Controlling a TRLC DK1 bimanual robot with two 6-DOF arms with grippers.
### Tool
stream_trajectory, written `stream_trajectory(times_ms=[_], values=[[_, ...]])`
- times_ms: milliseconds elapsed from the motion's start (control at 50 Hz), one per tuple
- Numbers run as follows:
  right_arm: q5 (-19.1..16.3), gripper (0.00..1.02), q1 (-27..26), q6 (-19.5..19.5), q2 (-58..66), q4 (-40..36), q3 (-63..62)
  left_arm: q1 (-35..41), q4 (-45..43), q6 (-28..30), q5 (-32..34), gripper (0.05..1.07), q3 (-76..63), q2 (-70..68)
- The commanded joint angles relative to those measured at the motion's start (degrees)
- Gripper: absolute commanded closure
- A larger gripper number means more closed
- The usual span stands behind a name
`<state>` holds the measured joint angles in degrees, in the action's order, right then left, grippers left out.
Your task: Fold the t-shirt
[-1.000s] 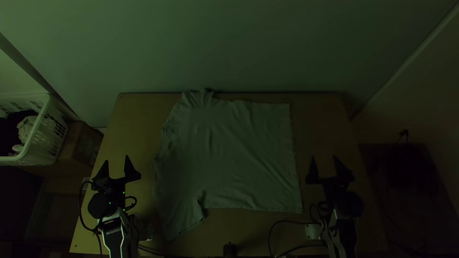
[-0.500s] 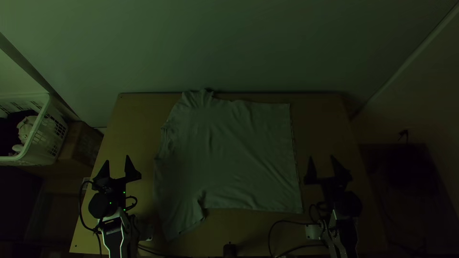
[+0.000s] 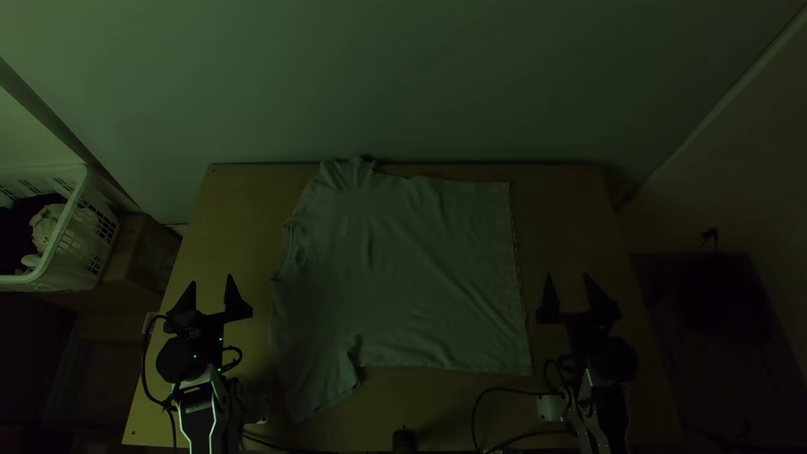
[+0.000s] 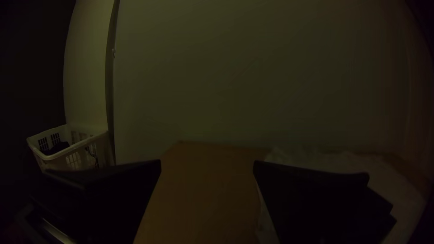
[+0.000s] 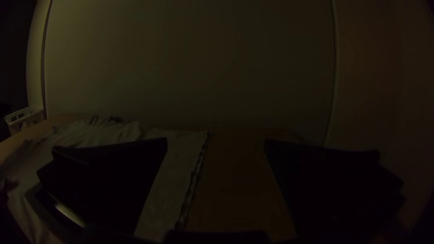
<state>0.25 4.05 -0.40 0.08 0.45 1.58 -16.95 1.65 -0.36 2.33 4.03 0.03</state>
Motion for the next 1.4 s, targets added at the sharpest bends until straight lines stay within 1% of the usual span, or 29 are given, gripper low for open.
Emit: stream_trajectory(times_ms=[0, 120, 280, 420, 620, 1000, 1100, 1200, 1300, 1380], values=[[0.54, 0.04, 0.16, -2.32, 0.54, 1.57, 3.16, 0.51, -0.95, 1.33, 0.22, 0.09, 2.21, 0.06], [0.54, 0.04, 0.16, -4.52, 5.46, 4.65, 7.29, 1.31, -2.27, 1.50, 0.31, 0.09, 4.84, 0.85], [0.54, 0.04, 0.16, -4.52, 16.01, 6.23, 15.91, 1.92, -3.50, 1.50, 0.40, 0.09, 11.08, 8.14], [0.54, 0.04, 0.08, -4.52, 24.80, 9.31, 22.67, 3.06, -4.02, 1.33, 0.31, 0.09, 17.85, 16.40], [0.54, 0.04, -0.36, -4.52, 38.42, 8.87, 34.89, 6.14, -5.52, 0.71, 0.05, 0.09, 29.19, 28.88], [0.89, 0.04, -0.36, -4.43, 57.58, 8.60, 51.68, 13.26, -4.46, 1.15, -0.04, 0.09, 54.85, 54.46], [0.89, 0.04, -0.01, -4.34, 61.71, 8.43, 55.63, 14.14, -3.23, 1.06, -0.04, 0.09, 61.53, 60.70], [0.89, 0.04, 0.16, -4.25, 66.02, 6.93, 60.11, 14.75, 1.07, 1.15, -0.04, 0.09, 68.83, 67.20], [0.89, 0.04, 0.34, -3.99, 71.11, 2.98, 65.83, 15.63, 6.44, 1.42, -0.04, 0.09, 76.56, 73.88], [0.89, 0.04, 0.43, -3.55, 75.25, -0.36, 70.49, 16.60, 8.28, 1.59, -0.04, 0.09, 80.69, 78.10]])
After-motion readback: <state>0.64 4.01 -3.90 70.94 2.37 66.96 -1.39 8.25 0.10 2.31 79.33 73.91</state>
